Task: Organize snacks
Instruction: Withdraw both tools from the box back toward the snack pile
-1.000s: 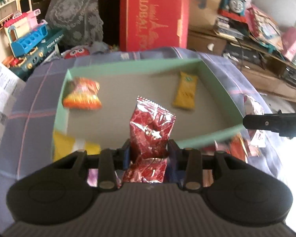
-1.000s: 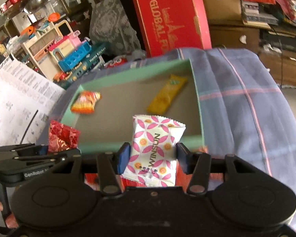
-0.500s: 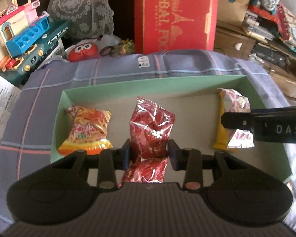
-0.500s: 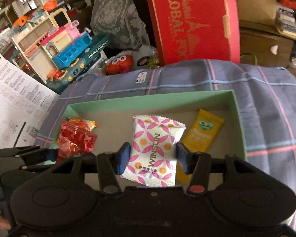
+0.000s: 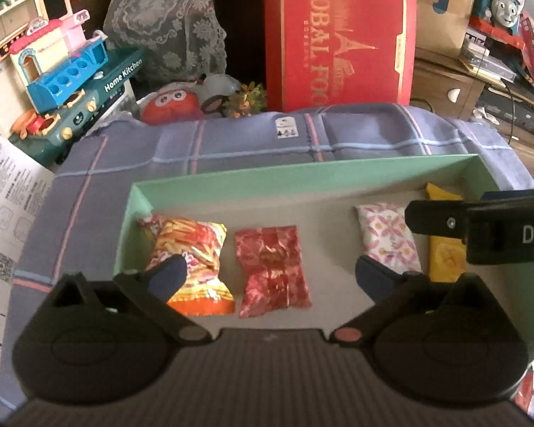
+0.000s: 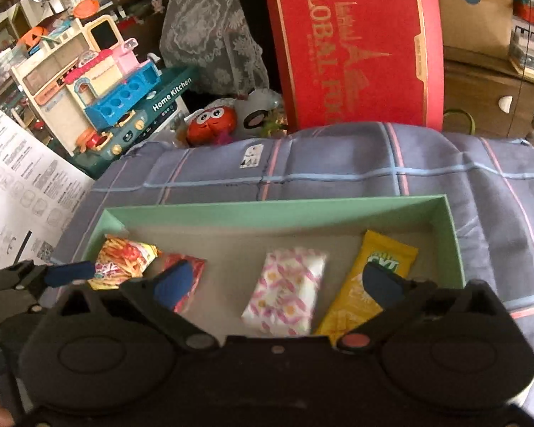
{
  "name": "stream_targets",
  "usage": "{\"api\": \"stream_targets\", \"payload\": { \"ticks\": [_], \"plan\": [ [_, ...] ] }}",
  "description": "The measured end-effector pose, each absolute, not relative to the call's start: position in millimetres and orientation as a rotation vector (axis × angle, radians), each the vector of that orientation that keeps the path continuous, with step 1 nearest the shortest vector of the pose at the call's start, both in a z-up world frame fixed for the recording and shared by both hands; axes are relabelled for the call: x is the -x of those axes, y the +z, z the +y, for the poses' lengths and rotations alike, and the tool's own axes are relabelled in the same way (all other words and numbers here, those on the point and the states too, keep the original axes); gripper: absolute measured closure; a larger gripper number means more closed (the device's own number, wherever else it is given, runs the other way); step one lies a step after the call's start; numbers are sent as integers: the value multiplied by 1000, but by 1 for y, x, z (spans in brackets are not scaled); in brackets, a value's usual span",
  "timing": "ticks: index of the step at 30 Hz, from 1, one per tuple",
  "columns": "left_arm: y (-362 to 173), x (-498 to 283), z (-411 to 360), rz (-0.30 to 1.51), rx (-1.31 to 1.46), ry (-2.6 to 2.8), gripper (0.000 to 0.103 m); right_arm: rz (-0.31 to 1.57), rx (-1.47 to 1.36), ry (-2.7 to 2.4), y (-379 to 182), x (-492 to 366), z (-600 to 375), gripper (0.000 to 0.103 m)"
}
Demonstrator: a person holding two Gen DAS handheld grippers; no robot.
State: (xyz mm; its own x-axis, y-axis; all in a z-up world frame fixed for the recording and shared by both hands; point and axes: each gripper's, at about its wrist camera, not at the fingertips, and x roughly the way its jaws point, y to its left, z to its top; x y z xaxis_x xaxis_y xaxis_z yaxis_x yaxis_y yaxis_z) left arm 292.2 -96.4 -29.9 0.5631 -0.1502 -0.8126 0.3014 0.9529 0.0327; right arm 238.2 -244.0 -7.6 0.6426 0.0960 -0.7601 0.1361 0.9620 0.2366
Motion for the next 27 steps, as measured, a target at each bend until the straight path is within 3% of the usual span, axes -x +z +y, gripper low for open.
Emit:
{"api": "stream_targets", "payload": {
  "ticks": [18, 27],
  "plan": [
    [14, -187, -72, 905, -154, -280, 0, 840, -270, 12, 34, -145, -224, 0],
    [-6, -111, -61, 934, -183, -310, 0, 890, -282, 13, 23, -74, -220, 0]
  ]
}}
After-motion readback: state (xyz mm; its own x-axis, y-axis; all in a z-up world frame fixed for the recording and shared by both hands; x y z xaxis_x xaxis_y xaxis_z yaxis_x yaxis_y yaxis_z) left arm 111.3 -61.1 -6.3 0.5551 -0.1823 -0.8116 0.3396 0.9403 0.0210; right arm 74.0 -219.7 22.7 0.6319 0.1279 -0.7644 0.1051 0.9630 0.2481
